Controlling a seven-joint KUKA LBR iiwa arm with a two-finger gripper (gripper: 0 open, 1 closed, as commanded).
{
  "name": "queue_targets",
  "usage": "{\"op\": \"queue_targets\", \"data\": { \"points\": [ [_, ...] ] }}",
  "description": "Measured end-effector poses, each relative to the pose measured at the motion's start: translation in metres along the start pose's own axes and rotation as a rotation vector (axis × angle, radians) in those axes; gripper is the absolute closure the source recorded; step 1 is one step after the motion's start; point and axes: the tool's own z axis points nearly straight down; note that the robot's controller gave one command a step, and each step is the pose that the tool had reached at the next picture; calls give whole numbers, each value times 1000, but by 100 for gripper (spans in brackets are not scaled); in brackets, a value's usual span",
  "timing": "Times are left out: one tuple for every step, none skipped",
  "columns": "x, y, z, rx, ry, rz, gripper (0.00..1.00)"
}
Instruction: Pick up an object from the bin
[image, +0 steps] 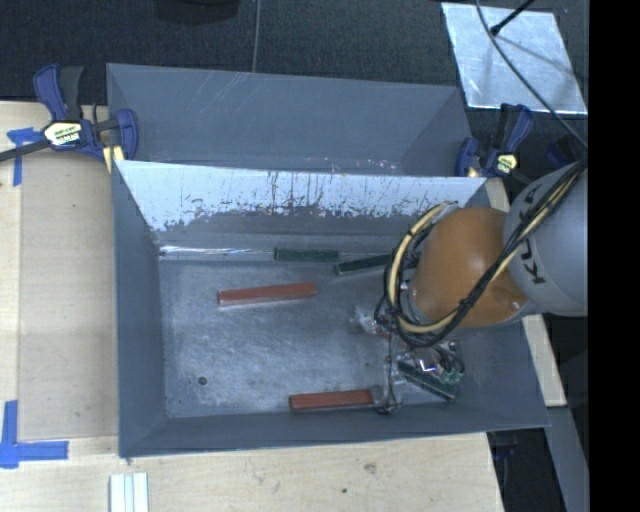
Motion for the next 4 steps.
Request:
{"op": "queue_targets", "data": {
  "points": [
    [-9, -73, -82, 8, -15, -24, 0],
    [-23, -34, 4, 0, 1, 41, 0],
    [-24, -37, -1, 2, -6, 45, 100],
    [-53, -24, -172, 3, -16, 94, 100]
  ]
}}
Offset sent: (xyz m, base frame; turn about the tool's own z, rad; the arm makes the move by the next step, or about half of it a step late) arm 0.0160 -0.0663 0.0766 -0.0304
